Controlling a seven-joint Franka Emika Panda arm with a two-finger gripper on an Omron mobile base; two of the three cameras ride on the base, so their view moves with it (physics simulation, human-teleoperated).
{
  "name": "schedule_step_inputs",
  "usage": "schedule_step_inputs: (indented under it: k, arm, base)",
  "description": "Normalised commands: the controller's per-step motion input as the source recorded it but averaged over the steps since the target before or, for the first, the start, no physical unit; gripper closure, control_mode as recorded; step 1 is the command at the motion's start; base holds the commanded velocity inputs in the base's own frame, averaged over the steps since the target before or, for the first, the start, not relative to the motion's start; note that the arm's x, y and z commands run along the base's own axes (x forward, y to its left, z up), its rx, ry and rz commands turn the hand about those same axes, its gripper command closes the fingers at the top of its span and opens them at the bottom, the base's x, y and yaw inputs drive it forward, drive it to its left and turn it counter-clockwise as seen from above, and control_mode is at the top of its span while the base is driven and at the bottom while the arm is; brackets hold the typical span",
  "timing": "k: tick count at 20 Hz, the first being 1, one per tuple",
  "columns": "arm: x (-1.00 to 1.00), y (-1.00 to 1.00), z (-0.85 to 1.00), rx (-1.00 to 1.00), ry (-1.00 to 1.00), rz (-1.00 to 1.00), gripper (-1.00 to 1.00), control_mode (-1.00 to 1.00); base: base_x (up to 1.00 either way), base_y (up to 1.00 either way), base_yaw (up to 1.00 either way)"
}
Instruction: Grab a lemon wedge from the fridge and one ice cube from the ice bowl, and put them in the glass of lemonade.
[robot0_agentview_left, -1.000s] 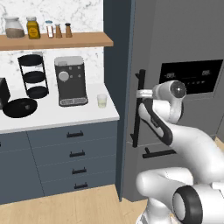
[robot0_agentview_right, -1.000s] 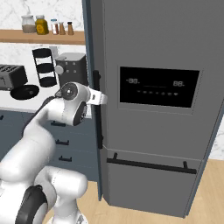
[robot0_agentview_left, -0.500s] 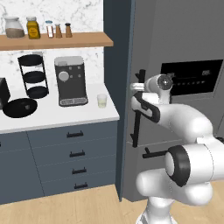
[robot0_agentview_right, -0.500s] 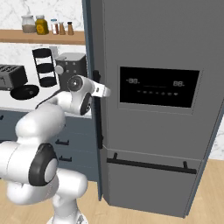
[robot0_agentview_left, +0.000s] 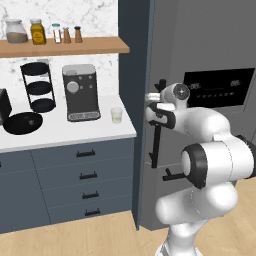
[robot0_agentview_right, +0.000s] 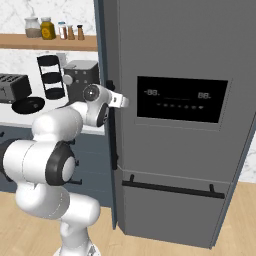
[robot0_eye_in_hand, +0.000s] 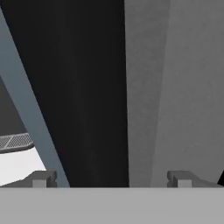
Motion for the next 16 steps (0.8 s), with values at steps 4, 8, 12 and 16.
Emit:
schedule_step_inputs:
  k: [4, 8, 12, 16]
  arm:
    - [0.7, 0.0, -0.29, 0.0, 0.09, -0.01, -1.0, -1.0]
    - [0.64, 0.0, -0.2, 0.0, 0.03, 0.0, 1.0, -1.0]
    - [-0.28, -0.11, 0.0, 0.0, 0.02, 0.0, 1.0, -1.0]
    - [-1.0, -0.34, 0.0, 0.0, 0.04, -0.01, 1.0, -1.0]
  base:
    - [0.0, 0.0, 0.0]
    - [0.0, 0.0, 0.0]
    - [0.0, 0.0, 0.0]
    - [0.0, 0.0, 0.0]
